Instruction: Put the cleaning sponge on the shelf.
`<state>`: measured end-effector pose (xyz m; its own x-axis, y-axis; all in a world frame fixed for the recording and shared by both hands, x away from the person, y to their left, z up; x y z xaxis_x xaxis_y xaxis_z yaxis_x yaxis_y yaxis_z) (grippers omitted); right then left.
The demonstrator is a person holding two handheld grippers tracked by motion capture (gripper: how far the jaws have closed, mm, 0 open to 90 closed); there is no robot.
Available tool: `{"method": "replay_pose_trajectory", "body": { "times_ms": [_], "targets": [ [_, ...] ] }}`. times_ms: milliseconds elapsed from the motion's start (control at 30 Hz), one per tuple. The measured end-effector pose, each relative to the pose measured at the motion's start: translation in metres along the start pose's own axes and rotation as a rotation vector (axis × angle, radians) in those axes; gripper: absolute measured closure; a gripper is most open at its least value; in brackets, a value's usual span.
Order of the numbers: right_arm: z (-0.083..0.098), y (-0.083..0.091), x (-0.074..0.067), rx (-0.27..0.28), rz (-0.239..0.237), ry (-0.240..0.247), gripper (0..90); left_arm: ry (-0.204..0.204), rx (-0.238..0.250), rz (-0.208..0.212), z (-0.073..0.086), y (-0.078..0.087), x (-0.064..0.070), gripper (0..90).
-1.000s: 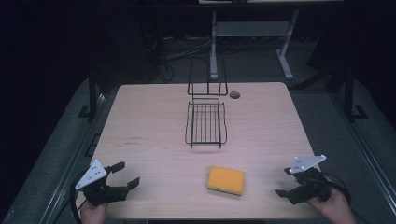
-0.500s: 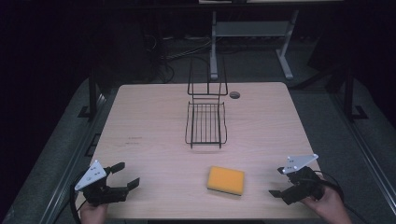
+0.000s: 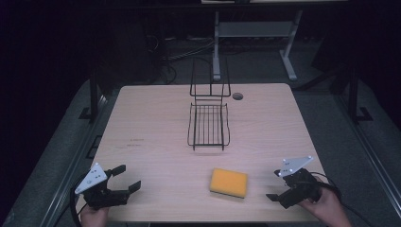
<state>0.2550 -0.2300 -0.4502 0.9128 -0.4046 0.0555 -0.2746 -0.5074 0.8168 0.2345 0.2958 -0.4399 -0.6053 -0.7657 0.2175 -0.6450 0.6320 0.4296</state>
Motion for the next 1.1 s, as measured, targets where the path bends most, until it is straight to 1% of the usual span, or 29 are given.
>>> {"method": "replay_pose_trajectory", "body": {
  "times_ms": [67, 333, 633, 833, 967, 1100],
  "targets": [
    [-0.002, -0.001, -0.001, 0.001, -0.001, 0.010, 14.4, 0.000, -0.001, -0.001, 0.000, 0.000, 0.000, 14.0],
    [-0.006, -0.002, -0.003, -0.009, -0.013, 0.016, 14.4, -0.002, 0.001, -0.001, 0.000, 0.000, 0.000, 14.0],
    [-0.017, -0.003, -0.007, -0.015, -0.023, 0.052, 14.4, -0.006, 0.004, -0.002, -0.001, 0.001, 0.000, 14.0],
    [-0.022, -0.004, -0.009, -0.018, -0.038, 0.065, 14.4, -0.006, 0.003, -0.003, -0.001, 0.001, -0.001, 14.0],
    [-0.028, -0.006, -0.011, -0.023, -0.052, 0.086, 14.4, -0.005, 0.004, -0.001, -0.001, 0.001, -0.001, 14.0],
    [-0.033, -0.007, -0.011, -0.027, -0.065, 0.091, 14.4, -0.004, 0.004, -0.001, -0.001, 0.001, -0.001, 14.0]
  ]
}}
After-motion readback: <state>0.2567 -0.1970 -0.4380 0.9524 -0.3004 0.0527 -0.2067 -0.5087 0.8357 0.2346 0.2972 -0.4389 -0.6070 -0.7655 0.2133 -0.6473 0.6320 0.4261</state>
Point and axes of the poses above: each handheld gripper's, and its own axes: y roughly backward along the jaws, z roughly out of its underside, x roughly to its right, the point moved 3 cm from there along -y, roughly forward along the jaws, and after that the axes turned 8 degrees about y, right-handed, at the moved point
